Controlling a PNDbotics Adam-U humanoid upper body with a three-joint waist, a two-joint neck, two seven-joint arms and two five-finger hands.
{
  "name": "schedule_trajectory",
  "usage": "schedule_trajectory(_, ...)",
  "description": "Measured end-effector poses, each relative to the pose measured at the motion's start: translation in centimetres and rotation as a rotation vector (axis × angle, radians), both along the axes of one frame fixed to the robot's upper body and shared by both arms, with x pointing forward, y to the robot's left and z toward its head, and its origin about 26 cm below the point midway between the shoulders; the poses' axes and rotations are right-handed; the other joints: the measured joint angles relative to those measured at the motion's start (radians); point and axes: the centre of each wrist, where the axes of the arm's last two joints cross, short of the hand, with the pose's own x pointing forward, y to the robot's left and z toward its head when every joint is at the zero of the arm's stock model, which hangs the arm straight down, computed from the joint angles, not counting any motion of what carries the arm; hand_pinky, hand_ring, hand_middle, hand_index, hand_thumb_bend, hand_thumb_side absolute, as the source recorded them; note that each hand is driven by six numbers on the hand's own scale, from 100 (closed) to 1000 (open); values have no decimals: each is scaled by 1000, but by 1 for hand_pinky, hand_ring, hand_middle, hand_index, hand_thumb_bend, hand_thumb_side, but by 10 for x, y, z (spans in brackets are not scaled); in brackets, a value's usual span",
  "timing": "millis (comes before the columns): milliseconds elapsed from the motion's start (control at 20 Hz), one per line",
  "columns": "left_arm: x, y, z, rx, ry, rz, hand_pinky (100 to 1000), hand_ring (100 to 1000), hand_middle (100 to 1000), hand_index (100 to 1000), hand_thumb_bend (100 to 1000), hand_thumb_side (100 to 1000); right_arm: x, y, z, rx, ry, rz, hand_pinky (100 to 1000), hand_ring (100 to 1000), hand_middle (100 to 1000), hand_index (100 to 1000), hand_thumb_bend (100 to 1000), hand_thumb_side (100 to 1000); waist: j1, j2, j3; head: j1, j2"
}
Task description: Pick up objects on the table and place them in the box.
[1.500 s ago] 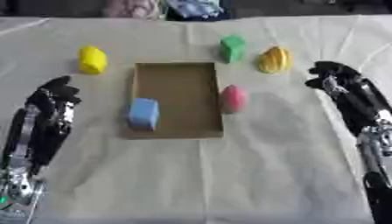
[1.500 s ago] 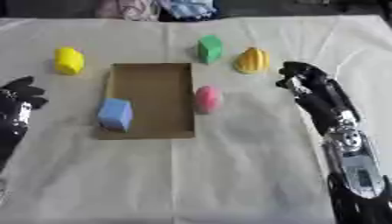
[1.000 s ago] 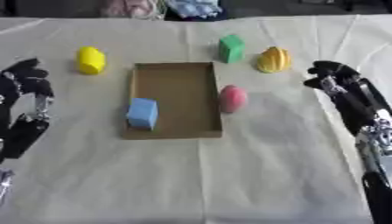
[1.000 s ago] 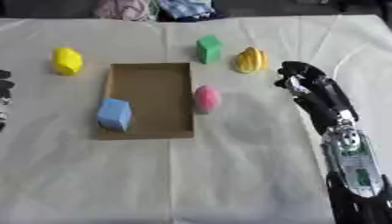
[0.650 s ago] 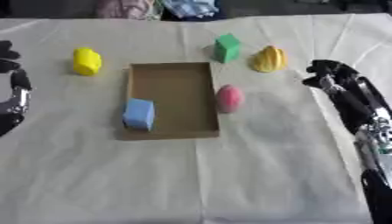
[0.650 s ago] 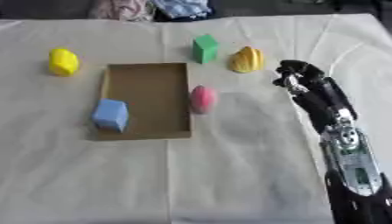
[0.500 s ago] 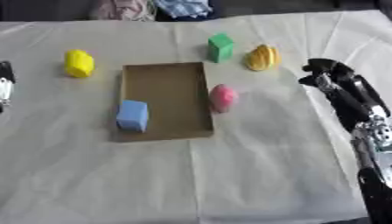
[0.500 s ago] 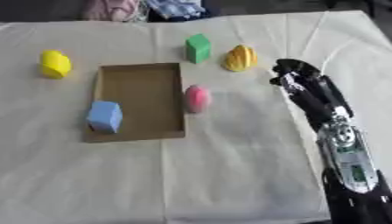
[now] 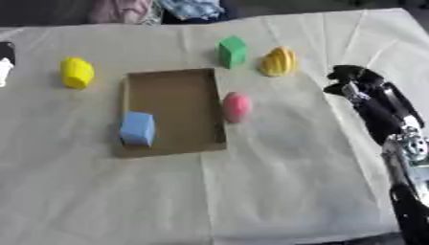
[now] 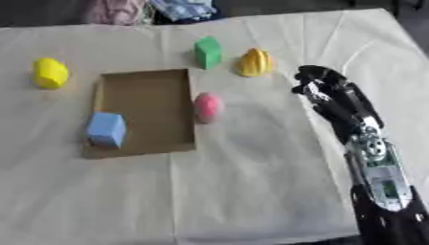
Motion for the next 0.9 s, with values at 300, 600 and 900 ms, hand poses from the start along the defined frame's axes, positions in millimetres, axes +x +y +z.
schedule_trajectory(300, 32, 24, -10, 60, 77, 103, 771, 751, 763, 877, 100, 257, 1, 3, 0, -8, 1, 22, 817, 654, 686, 769, 100, 453, 5, 0, -29, 10, 0)
schedule_trajectory(600, 56, 44, -29, 58, 136, 202, 767, 749, 762, 877, 100, 278, 3, 6, 2, -14, -7, 40, 817, 653, 683, 769, 100, 453, 6, 1, -54, 21, 0)
schedule_trajectory(900, 71, 56, -50, 50, 185, 275, 763, 745, 761, 877, 100, 328, 4, 9, 3, -18, -11, 56, 817, 653, 682, 769, 100, 448, 6, 1, -73, 32, 0)
